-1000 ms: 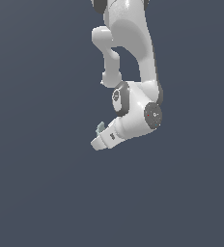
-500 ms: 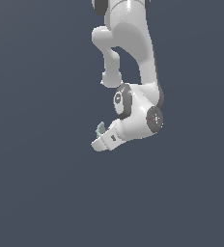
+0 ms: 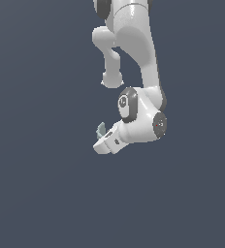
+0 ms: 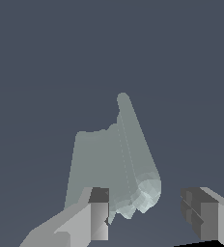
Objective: Pick up the object and move it to a goal position.
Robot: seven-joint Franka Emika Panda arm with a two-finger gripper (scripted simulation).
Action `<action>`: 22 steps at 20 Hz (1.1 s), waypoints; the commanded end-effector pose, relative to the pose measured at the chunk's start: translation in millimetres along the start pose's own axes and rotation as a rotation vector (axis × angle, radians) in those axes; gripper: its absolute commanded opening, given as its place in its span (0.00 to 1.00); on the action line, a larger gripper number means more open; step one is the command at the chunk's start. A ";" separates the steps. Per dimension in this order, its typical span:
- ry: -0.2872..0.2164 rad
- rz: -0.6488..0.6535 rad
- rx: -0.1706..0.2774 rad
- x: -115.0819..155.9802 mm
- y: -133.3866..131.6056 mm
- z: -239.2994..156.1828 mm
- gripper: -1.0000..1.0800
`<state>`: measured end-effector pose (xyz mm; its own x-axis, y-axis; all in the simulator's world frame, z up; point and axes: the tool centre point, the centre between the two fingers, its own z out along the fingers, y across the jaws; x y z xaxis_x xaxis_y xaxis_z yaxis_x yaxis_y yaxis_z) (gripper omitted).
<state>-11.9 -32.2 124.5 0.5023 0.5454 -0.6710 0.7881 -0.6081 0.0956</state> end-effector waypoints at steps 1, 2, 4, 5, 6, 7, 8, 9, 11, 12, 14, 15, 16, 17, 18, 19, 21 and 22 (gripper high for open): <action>-0.035 -0.034 -0.014 -0.8 1.2 0.2 0.62; -0.047 -0.045 -0.019 -1.1 1.7 0.2 0.62; -0.067 -0.062 -0.027 -1.7 2.5 0.2 0.62; -0.074 -0.069 -0.029 -1.9 2.8 0.1 0.62; -0.080 -0.074 -0.032 -2.1 3.0 0.1 0.62; -0.084 -0.077 -0.033 -2.2 3.2 0.1 0.62; -0.086 -0.080 -0.034 -2.3 3.3 0.1 0.62; -0.087 -0.080 -0.034 -2.3 3.3 0.0 0.62; -0.082 -0.076 -0.032 -2.0 2.9 0.5 0.62; -0.082 -0.076 -0.032 -2.2 3.0 1.5 0.62; -0.083 -0.077 -0.033 -2.4 3.1 5.8 0.62; -0.083 -0.077 -0.033 -3.1 3.3 8.9 0.62; -0.084 -0.078 -0.033 -3.2 3.3 12.8 0.62; -0.085 -0.079 -0.033 -3.7 3.4 17.2 0.62; -0.085 -0.080 -0.033 -4.1 3.4 21.1 0.62; -0.085 -0.080 -0.033 -4.9 3.5 24.2 0.62; -0.086 -0.081 -0.033 -5.3 3.4 28.5 0.62; -0.086 -0.081 -0.033 -5.5 3.4 29.5 0.62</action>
<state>-21.4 -52.7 108.4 0.4057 0.5390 -0.7382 0.8363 -0.5448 0.0619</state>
